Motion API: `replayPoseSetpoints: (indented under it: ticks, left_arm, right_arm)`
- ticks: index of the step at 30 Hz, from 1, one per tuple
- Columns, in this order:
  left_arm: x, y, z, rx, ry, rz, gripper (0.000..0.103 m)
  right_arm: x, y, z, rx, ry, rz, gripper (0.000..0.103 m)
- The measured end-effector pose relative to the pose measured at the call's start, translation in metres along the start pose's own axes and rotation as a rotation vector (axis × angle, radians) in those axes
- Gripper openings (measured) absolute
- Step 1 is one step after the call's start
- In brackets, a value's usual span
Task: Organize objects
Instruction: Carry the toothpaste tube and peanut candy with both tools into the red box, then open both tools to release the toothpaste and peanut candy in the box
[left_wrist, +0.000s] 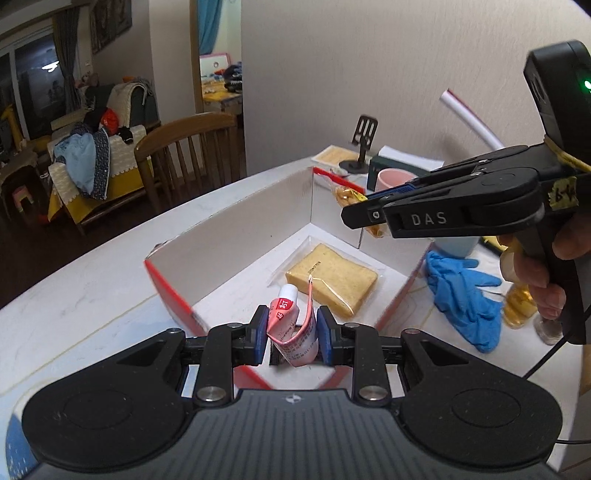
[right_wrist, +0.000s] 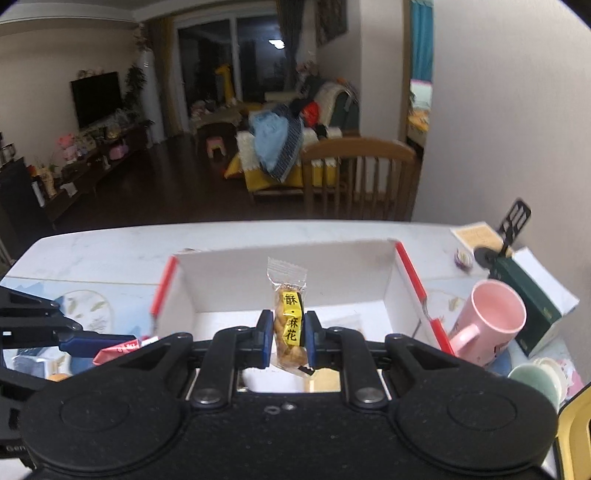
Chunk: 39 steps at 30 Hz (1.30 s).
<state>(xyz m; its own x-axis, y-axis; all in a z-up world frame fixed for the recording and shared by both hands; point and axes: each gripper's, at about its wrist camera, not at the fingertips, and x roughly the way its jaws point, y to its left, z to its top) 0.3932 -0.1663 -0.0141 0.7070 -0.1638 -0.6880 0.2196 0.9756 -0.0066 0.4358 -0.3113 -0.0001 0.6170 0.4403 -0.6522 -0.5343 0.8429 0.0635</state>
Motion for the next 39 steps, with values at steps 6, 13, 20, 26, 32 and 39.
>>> replayPoseSetpoints:
  ticks: [6,13,20,26,32,39]
  left_arm:
    - [0.039,0.001,0.021,0.013,0.057,0.019,0.027]
    - [0.091,0.019,0.038,-0.048,0.168,0.053,0.027]
    - [0.135,0.028,0.04,-0.054,0.301,0.097,0.027]
    - [0.157,0.026,0.035,-0.02,0.38,0.092,0.027]
    - [0.171,0.027,0.035,-0.006,0.44,0.097,0.027]
    - [0.183,0.027,0.035,-0.011,0.513,0.096,0.027]
  right_arm:
    - [0.031,-0.015,-0.007,0.067,0.1,0.055,0.017]
    - [0.062,-0.018,-0.017,0.02,0.19,0.074,0.017]
    - [0.085,-0.003,-0.024,-0.056,0.281,0.087,0.017]
    - [0.103,0.0,-0.029,-0.07,0.35,0.073,0.017]
    - [0.112,-0.004,-0.031,-0.032,0.387,0.08,0.022]
    - [0.105,-0.006,-0.03,-0.035,0.37,0.094,0.032]
